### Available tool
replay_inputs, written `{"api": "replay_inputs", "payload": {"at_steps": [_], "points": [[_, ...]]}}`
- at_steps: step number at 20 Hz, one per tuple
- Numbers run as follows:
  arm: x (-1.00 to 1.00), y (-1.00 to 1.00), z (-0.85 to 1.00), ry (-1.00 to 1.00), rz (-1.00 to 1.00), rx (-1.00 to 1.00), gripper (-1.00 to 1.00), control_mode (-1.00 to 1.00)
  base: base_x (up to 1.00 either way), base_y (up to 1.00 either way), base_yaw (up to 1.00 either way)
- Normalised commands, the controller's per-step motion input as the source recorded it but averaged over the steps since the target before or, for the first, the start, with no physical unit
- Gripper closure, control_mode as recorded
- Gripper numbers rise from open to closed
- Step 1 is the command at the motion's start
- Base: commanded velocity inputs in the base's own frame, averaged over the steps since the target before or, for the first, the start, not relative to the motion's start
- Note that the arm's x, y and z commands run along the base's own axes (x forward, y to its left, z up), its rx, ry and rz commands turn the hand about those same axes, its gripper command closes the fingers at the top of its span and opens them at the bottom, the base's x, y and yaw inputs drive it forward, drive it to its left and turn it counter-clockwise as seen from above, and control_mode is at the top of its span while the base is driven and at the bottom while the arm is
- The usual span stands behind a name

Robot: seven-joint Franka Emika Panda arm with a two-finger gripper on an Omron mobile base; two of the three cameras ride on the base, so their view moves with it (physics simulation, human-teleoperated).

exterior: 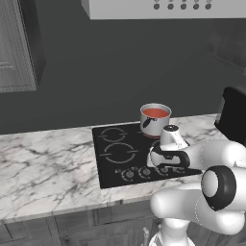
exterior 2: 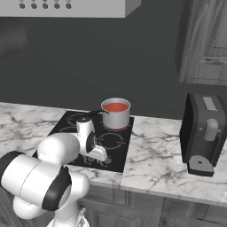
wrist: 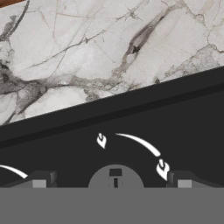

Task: Wait until the marinara sauce is simmered to a deep red color and then turn off the stove.

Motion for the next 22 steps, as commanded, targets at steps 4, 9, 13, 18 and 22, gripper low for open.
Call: {"api": "replay_inputs", "payload": {"at_steps": [4, 9, 13, 18, 22], "points": [[0.00, 0.00, 0.00, 0.00, 0.00, 0.00, -1.00, -1.00, 0.00, 0.00, 0.00], [0.00, 0.00, 0.00, 0.00, 0.00, 0.00, -1.00, -1.00, 0.00, 0.00, 0.00], [0.00, 0.00, 0.00, 0.00, 0.00, 0.00, -1.00, -1.00, 0.00, 0.00, 0.00], [0.00, 0.00, 0.00, 0.00, 0.00, 0.00, -1.00, -1.00, 0.00, 0.00, 0.00], [0.00, 0.00, 0.00, 0.00, 0.00, 0.00, -1.00, -1.00, 0.00, 0.00, 0.00]]}}
